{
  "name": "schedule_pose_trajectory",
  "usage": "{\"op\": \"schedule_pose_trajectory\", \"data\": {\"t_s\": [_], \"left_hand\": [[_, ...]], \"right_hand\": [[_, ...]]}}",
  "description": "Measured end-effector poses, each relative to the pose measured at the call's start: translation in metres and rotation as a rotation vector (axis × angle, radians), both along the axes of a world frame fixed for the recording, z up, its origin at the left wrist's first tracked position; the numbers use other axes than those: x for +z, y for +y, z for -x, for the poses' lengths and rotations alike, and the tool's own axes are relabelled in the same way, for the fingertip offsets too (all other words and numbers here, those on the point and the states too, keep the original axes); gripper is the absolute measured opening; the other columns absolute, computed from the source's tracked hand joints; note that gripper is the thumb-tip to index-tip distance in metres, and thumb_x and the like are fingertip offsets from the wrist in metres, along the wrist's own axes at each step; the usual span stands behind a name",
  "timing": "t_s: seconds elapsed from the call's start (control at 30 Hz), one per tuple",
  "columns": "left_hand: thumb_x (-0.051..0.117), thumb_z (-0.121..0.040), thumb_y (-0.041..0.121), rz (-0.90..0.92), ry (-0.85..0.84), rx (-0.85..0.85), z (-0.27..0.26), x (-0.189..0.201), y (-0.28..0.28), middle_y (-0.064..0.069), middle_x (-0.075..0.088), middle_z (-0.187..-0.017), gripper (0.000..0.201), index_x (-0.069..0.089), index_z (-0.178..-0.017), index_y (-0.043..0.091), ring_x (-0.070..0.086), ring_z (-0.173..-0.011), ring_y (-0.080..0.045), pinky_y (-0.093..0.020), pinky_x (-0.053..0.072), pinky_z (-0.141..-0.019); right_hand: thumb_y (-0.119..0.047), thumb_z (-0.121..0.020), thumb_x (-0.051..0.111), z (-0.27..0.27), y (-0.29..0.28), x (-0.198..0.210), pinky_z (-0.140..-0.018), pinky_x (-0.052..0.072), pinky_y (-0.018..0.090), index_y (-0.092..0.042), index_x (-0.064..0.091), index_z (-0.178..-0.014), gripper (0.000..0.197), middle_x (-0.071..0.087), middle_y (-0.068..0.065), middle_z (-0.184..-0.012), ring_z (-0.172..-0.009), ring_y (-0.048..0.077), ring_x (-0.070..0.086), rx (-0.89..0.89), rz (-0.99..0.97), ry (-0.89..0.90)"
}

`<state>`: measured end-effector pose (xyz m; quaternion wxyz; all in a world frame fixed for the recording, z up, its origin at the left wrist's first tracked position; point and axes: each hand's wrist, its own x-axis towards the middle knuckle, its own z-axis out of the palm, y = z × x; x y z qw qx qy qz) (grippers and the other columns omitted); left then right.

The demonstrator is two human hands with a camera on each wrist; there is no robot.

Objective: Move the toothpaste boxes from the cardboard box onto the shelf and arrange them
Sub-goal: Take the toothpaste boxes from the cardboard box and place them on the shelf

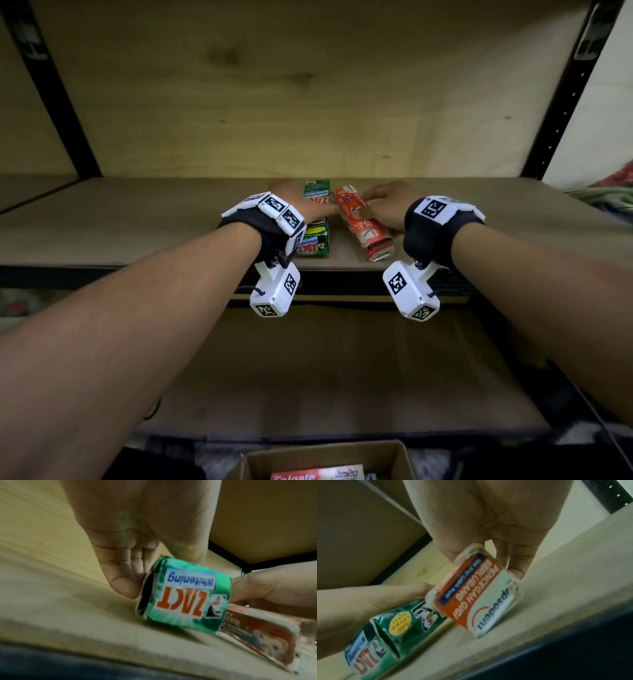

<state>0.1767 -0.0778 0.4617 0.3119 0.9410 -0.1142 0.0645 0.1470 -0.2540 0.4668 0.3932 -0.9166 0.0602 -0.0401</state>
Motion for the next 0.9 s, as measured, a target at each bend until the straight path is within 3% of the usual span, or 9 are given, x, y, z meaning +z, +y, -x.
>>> {"op": "schedule_pose_trajectory", "data": {"t_s": [0.1,0.17,0.27,0.33,0.5,0.63,0.7,0.77,0.9], "left_hand": [[0.070,-0.082,0.053,-0.067,-0.010,-0.028,0.003,0.001,0.000,0.012,0.052,-0.064,0.038,0.052,-0.063,0.026,0.049,-0.059,-0.005,-0.020,0.033,-0.049],[0.067,-0.082,0.058,-0.087,0.025,-0.023,0.002,0.000,0.001,0.010,0.054,-0.069,0.036,0.053,-0.068,0.028,0.053,-0.065,-0.012,-0.022,0.035,-0.053],[0.064,-0.075,0.072,-0.124,0.051,0.030,-0.002,-0.005,0.004,0.002,0.060,-0.085,0.050,0.059,-0.084,0.022,0.057,-0.080,-0.020,-0.029,0.047,-0.070],[0.062,-0.073,0.075,-0.130,0.030,0.057,-0.004,-0.008,0.006,0.001,0.055,-0.088,0.053,0.056,-0.087,0.024,0.053,-0.078,-0.021,-0.034,0.048,-0.078],[0.066,-0.083,0.049,-0.111,0.052,0.064,0.016,-0.003,0.011,0.006,0.037,-0.069,0.039,0.037,-0.065,0.031,0.034,-0.059,-0.014,-0.027,0.027,-0.057],[0.062,-0.087,0.048,-0.133,0.044,0.072,0.032,0.001,0.017,-0.003,0.051,-0.081,0.028,0.053,-0.081,0.023,0.047,-0.074,-0.021,-0.029,0.036,-0.068],[0.060,-0.087,0.049,-0.148,0.025,0.079,0.043,0.002,0.020,-0.004,0.052,-0.076,0.029,0.056,-0.080,0.022,0.049,-0.070,-0.020,-0.029,0.036,-0.065],[0.057,-0.090,0.045,-0.156,0.003,0.062,0.057,0.002,0.022,-0.006,0.049,-0.073,0.027,0.053,-0.079,0.020,0.045,-0.068,-0.020,-0.028,0.034,-0.064],[0.060,-0.092,0.036,-0.068,0.069,0.010,0.092,-0.011,0.025,-0.008,0.057,-0.075,0.019,0.061,-0.084,0.018,0.051,-0.065,-0.022,-0.025,0.035,-0.055]], "right_hand": [[-0.024,-0.090,0.072,-0.002,-0.002,-0.003,-0.077,0.053,0.030,-0.019,0.062,-0.131,0.042,0.068,0.007,-0.119,-0.093,0.021,0.067,-0.015,-0.034,-0.019],[-0.022,-0.090,0.071,0.000,-0.003,-0.002,-0.073,0.055,0.029,-0.020,0.066,-0.126,0.036,0.069,0.007,-0.117,-0.095,0.022,0.069,-0.021,-0.032,-0.017],[-0.014,-0.094,0.062,0.008,-0.003,0.001,-0.070,0.058,0.031,-0.018,0.069,-0.119,0.026,0.070,0.009,-0.110,-0.093,0.026,0.070,-0.019,-0.059,-0.018],[-0.010,-0.094,0.057,0.016,-0.002,0.002,-0.073,0.060,0.035,-0.018,0.071,-0.112,0.023,0.071,0.009,-0.106,-0.092,0.027,0.071,-0.009,-0.056,-0.019],[-0.006,-0.092,0.055,0.038,-0.001,0.002,-0.084,0.060,0.043,-0.023,0.072,-0.094,0.024,0.072,0.006,-0.104,-0.095,0.025,0.071,0.029,-0.058,0.002],[-0.012,-0.092,0.058,0.064,0.000,0.000,-0.080,0.062,0.041,-0.028,0.074,-0.085,0.023,0.072,-0.005,-0.094,-0.089,0.022,0.073,0.031,0.015,-0.046],[-0.016,-0.093,0.058,0.078,0.000,-0.002,-0.078,0.062,0.042,-0.028,0.075,-0.087,0.022,0.070,-0.007,-0.088,-0.087,0.024,0.073,0.033,0.047,-0.064],[-0.018,-0.094,0.060,0.091,0.000,-0.006,-0.074,0.063,0.041,-0.026,0.074,-0.087,0.018,0.072,0.001,-0.092,-0.087,0.025,0.073,0.041,0.053,-0.072],[-0.019,-0.095,0.062,0.112,0.000,-0.020,-0.067,0.062,0.034,-0.024,0.073,-0.091,0.013,0.070,0.003,-0.098,-0.077,0.017,0.068,0.091,0.031,-0.046]]}}
